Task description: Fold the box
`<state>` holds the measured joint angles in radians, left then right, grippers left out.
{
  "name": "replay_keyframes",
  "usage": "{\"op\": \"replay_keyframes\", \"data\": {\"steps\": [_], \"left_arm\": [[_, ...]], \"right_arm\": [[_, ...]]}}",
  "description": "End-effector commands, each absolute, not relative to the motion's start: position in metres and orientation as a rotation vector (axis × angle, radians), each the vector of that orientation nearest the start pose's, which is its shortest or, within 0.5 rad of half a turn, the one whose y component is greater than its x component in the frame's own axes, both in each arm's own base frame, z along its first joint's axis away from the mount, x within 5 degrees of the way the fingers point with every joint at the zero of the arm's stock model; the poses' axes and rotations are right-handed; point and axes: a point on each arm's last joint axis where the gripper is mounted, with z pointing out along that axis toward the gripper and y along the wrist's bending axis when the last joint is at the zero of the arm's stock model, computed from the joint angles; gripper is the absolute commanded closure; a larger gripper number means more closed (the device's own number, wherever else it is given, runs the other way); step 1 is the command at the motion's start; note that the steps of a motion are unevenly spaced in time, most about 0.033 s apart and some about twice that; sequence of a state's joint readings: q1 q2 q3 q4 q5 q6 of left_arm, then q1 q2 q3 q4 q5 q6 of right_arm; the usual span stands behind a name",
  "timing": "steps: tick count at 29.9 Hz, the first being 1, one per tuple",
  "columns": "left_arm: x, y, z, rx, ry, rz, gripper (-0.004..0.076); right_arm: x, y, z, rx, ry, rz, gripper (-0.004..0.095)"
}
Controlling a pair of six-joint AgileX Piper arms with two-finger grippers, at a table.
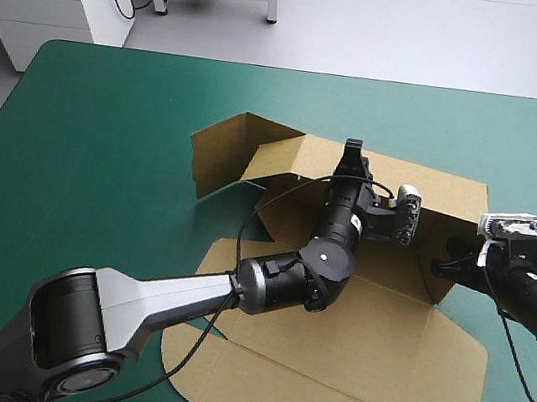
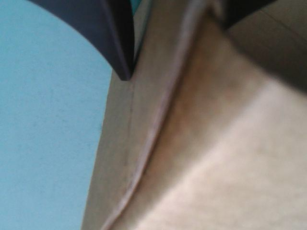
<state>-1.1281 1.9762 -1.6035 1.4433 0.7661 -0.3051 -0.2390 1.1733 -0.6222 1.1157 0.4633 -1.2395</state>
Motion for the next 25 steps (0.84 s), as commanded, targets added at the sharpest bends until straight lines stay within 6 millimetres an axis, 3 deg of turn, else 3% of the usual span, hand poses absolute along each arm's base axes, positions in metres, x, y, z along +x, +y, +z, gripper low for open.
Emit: {"op": "replay_keyframes", "data": {"steps": [1,12,14,20,25], "left_arm": [[0.242,-0.378,0.331,1.357,1.235,0.643,0.0732],[0.244,-0.381,0.325,1.359,1.238,0.647,0.0696],[0.245,-0.381,0.324,1.361,1.24,0.65,0.0636],[0.246,-0.382,0.321,1.365,1.245,0.658,0.0354],[0.236,-0.387,0.322,1.372,1.208,0.674,0.0349]], "right_arm": [[0.234,-0.011,0.256,-0.173,2.171,0.252,0.0919],[0.237,-0.006,0.257,-0.211,2.151,0.175,0.0907],[0.237,-0.007,0.258,-0.209,2.148,0.171,0.0907],[0.24,-0.01,0.263,-0.197,2.126,0.127,0.0907],[0.248,-0.013,0.272,-0.161,2.11,0.111,0.0908]]}}
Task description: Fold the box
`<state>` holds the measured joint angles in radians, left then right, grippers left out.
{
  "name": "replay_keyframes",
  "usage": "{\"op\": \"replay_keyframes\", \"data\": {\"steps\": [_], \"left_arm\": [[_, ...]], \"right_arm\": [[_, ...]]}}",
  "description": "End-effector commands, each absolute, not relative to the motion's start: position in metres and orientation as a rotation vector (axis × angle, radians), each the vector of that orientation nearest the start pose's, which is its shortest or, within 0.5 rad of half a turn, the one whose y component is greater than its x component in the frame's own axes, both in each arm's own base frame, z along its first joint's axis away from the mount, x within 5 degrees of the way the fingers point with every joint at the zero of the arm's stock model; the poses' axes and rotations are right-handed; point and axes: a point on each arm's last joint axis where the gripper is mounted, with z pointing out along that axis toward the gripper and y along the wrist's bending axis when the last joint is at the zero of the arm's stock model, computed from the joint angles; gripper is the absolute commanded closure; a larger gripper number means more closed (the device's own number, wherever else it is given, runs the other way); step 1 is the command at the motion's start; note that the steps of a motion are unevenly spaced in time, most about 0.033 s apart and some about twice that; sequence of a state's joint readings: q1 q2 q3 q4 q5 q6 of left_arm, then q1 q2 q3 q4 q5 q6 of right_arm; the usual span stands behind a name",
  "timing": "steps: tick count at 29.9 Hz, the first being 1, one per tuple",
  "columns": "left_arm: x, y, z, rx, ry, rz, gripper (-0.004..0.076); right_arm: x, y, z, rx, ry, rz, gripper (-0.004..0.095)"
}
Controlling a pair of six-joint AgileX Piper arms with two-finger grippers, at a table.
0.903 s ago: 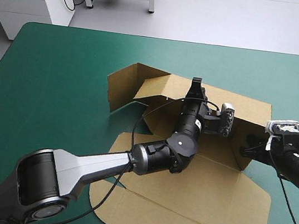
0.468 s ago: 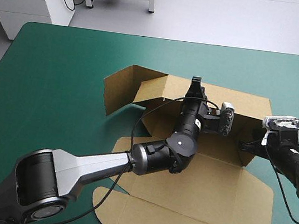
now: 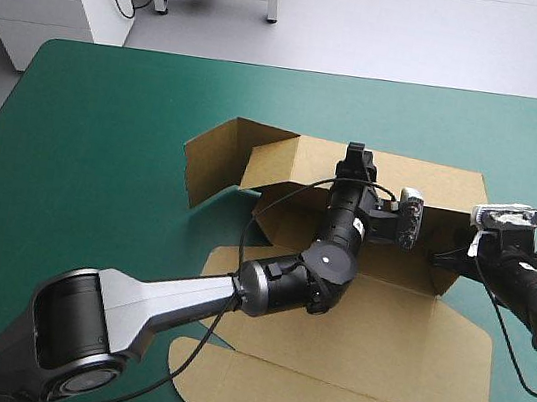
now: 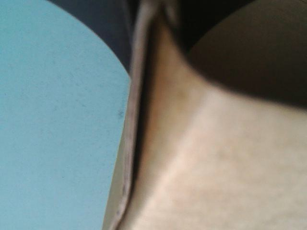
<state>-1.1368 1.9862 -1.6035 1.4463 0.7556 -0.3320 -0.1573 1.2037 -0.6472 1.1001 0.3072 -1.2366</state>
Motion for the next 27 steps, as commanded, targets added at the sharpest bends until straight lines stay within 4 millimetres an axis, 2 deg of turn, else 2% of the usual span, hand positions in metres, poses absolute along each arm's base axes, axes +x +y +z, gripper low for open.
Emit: {"op": "replay_keyframes", "data": {"steps": [1,6,12,16,20,22,24,27], "left_arm": [[0.232,-0.388,0.324,1.369,1.194,0.69,0.0356],[0.212,-0.392,0.334,1.341,1.148,0.754,0.0393],[0.19,-0.394,0.346,1.287,1.157,0.699,0.0445],[0.175,-0.389,0.363,1.242,1.155,0.7,0.0472],[0.162,-0.376,0.387,1.184,1.163,0.675,0.0519],[0.158,-0.365,0.403,1.147,1.172,0.647,0.06],[0.155,-0.352,0.419,1.112,1.189,0.609,0.0716],[0.15,-0.329,0.446,1.056,1.211,0.527,0.0709]], "right_arm": [[0.251,-0.014,0.273,-0.153,2.113,0.114,0.0907],[0.266,-0.016,0.272,-0.15,2.15,0.121,0.0908],[0.274,-0.018,0.275,-0.174,2.16,0.11,0.0908],[0.277,-0.02,0.281,-0.167,2.158,0.09,0.0908],[0.279,-0.02,0.287,-0.179,2.152,0.086,0.0908],[0.28,-0.019,0.292,-0.183,2.152,0.098,0.0908],[0.281,-0.018,0.298,-0.186,2.147,0.108,0.0908],[0.284,-0.017,0.309,-0.172,2.14,0.14,0.0908]]}}
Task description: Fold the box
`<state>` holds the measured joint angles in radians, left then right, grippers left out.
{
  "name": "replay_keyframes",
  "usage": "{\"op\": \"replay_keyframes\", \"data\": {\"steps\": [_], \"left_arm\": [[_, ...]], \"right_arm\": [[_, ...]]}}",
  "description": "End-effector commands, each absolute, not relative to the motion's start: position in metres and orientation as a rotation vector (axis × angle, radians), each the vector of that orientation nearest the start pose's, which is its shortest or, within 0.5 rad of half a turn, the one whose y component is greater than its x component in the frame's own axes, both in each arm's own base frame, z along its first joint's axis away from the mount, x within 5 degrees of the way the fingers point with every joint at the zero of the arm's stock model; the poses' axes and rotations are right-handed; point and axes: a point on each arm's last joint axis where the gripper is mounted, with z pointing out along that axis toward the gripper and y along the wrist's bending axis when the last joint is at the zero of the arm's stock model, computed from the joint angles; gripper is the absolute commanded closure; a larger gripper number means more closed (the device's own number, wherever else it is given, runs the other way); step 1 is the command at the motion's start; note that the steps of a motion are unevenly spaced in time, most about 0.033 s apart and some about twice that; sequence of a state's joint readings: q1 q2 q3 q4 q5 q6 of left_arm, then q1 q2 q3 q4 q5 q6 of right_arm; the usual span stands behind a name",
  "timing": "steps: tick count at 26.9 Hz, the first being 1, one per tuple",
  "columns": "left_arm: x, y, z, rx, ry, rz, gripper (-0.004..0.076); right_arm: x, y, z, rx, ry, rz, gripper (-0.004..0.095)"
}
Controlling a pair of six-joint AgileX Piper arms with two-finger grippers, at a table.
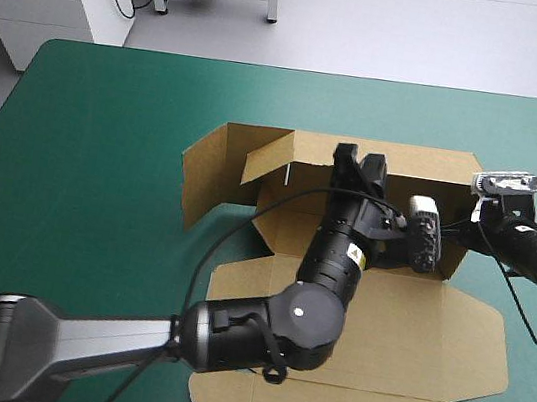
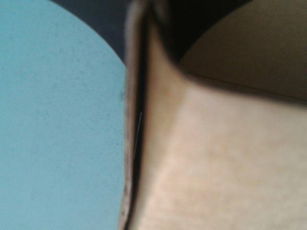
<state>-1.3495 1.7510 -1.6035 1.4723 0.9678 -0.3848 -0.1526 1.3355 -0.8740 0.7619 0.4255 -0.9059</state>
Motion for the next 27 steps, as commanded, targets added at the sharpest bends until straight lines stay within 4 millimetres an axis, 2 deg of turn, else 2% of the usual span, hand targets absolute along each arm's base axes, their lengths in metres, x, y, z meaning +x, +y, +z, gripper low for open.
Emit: {"op": "replay_keyframes", "data": {"steps": [1,3,7,12,15,19,20,21,22,25,27], "left_arm": [[0.149,-0.317,0.458,1.029,1.218,0.488,0.071],[0.15,-0.3,0.473,0.988,1.229,0.448,0.071],[0.167,-0.246,0.505,0.843,1.292,0.407,0.071],[0.196,-0.179,0.519,0.66,1.477,0.34,0.071],[0.206,-0.141,0.525,0.553,1.56,0.284,0.071],[0.214,-0.088,0.527,0.381,1.683,0.276,0.071],[0.216,-0.068,0.525,0.312,1.749,0.257,0.071],[0.217,-0.057,0.523,0.285,1.78,0.248,0.071],[0.219,-0.039,0.519,0.23,1.841,0.238,0.071],[0.221,-0.02,0.511,0.188,1.936,0.217,0.071],[0.224,-0.01,0.501,0.169,1.997,0.183,0.071]], "right_arm": [[0.285,-0.016,0.314,-0.168,2.138,0.161,0.0907],[0.286,-0.014,0.321,-0.157,2.138,0.197,0.0908],[0.287,-0.003,0.334,-0.151,2.159,0.255,0.0908],[0.287,0.022,0.353,-0.2,2.184,0.263,0.0907],[0.288,0.039,0.367,-0.217,2.211,0.249,0.0907],[0.296,0.054,0.379,-0.209,2.339,0.194,0.0908],[0.306,0.061,0.385,-0.21,2.394,0.185,0.0908],[0.311,0.064,0.387,-0.203,2.427,0.198,0.0907],[0.321,0.071,0.389,-0.191,2.492,0.229,0.0908],[0.338,0.078,0.388,-0.208,2.594,0.243,0.0908],[0.358,0.083,0.384,-0.215,2.638,0.255,0.0908]]}}
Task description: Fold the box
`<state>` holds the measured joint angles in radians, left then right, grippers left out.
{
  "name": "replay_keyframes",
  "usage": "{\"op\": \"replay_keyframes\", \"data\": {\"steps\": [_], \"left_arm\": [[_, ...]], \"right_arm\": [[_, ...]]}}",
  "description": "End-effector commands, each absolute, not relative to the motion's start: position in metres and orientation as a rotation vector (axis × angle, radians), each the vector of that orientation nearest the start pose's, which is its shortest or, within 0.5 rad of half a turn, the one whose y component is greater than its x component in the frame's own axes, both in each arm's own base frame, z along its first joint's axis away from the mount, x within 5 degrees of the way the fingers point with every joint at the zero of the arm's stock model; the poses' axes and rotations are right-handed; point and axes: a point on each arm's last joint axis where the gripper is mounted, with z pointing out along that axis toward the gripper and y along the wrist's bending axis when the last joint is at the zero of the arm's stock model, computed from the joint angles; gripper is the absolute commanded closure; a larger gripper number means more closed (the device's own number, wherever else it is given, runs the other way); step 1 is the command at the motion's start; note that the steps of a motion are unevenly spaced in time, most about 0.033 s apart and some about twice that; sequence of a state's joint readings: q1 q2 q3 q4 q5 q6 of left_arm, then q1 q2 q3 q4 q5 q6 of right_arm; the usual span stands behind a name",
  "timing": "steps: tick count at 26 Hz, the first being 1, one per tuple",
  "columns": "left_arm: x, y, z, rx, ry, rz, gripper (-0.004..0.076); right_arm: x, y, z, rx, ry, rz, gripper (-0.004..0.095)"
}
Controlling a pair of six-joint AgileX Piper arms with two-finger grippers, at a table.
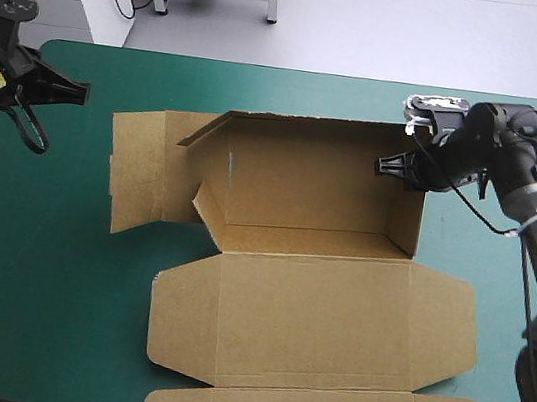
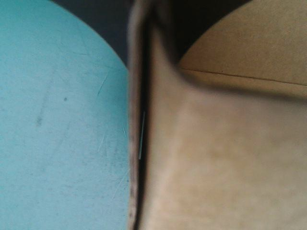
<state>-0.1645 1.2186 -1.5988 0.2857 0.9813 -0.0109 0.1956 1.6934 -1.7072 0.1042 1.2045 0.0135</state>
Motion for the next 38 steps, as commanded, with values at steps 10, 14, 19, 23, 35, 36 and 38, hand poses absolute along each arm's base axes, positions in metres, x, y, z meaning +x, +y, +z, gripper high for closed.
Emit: {"op": "replay_keyframes", "data": {"steps": [10,14,19,23,35,36,38], "left_arm": [[0.234,-0.007,0.451,0.192,2.14,0.16,0.071],[0.234,-0.007,0.451,0.192,2.14,0.16,0.071],[0.234,-0.007,0.451,0.193,2.14,0.165,0.071],[0.234,-0.007,0.45,0.194,2.142,0.171,0.071],[0.237,-0.007,0.447,0.194,2.161,0.161,0.071],[0.237,-0.007,0.447,0.194,2.161,0.161,0.071],[0.237,-0.008,0.447,0.194,2.162,0.159,0.071]], "right_arm": [[0.41,0.098,0.331,-0.258,2.677,0.255,0.066],[0.418,0.099,0.332,-0.282,2.598,0.247,0.0487],[0.414,0.098,0.357,-0.358,2.56,0.215,0.0468],[0.403,0.093,0.402,-0.343,2.482,0.19,0.0469],[0.387,0.089,0.422,-0.238,2.46,0.214,0.0468],[0.39,0.088,0.412,-0.239,2.494,0.197,0.0468],[0.399,0.089,0.381,-0.261,2.581,0.158,0.0468]]}}
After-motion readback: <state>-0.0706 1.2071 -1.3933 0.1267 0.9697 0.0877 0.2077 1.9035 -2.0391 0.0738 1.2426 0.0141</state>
